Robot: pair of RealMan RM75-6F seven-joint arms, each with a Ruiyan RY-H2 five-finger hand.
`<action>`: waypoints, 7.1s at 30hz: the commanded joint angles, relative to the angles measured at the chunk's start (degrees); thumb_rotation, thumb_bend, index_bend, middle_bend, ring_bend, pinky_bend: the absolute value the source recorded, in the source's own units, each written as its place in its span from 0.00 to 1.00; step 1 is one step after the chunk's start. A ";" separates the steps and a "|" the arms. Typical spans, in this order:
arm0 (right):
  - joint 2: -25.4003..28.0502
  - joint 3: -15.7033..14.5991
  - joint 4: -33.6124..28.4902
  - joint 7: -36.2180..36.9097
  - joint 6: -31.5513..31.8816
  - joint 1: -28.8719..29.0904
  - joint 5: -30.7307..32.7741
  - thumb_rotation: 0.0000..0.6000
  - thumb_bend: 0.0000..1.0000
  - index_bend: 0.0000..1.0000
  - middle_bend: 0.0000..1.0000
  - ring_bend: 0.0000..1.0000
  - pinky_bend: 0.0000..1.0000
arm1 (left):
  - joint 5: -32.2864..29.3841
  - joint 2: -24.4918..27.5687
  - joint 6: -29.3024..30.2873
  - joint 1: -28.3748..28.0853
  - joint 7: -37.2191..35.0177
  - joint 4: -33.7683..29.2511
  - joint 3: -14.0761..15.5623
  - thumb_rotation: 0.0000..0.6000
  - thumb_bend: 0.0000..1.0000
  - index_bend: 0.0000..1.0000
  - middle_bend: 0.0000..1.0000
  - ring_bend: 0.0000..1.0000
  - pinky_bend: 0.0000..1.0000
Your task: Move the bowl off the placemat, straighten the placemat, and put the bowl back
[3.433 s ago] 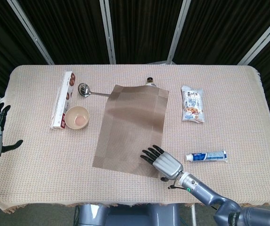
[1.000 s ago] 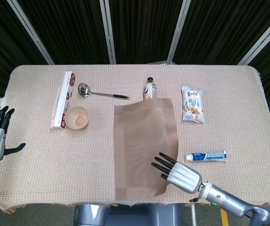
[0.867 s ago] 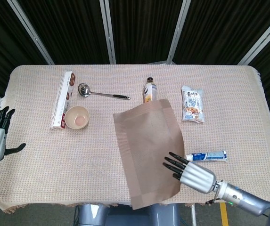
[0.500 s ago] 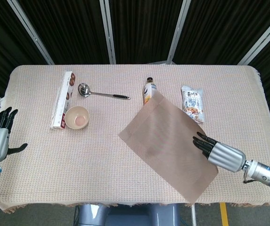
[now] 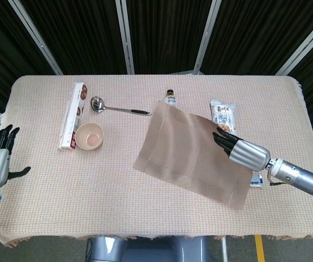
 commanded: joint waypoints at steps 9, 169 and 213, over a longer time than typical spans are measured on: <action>2.30 9.23 -13.20 8.25 0.61 -10.54 20.51 1.00 0.00 0.00 0.00 0.00 0.00 | 1.78 0.07 -0.48 -0.17 -0.83 0.25 0.54 1.00 0.00 0.00 0.00 0.00 0.00; 18.26 7.95 -69.06 13.84 0.54 -37.33 35.07 1.00 0.00 0.00 0.00 0.00 0.00 | 21.57 -38.11 -20.58 -33.96 -14.91 34.06 7.26 1.00 0.45 0.69 0.00 0.00 0.00; 18.67 7.80 -70.40 13.29 1.84 -38.19 33.23 1.00 0.00 0.00 0.00 0.00 0.00 | 22.06 -13.89 -17.90 -22.04 -1.46 3.66 20.15 1.00 0.45 0.70 0.00 0.00 0.00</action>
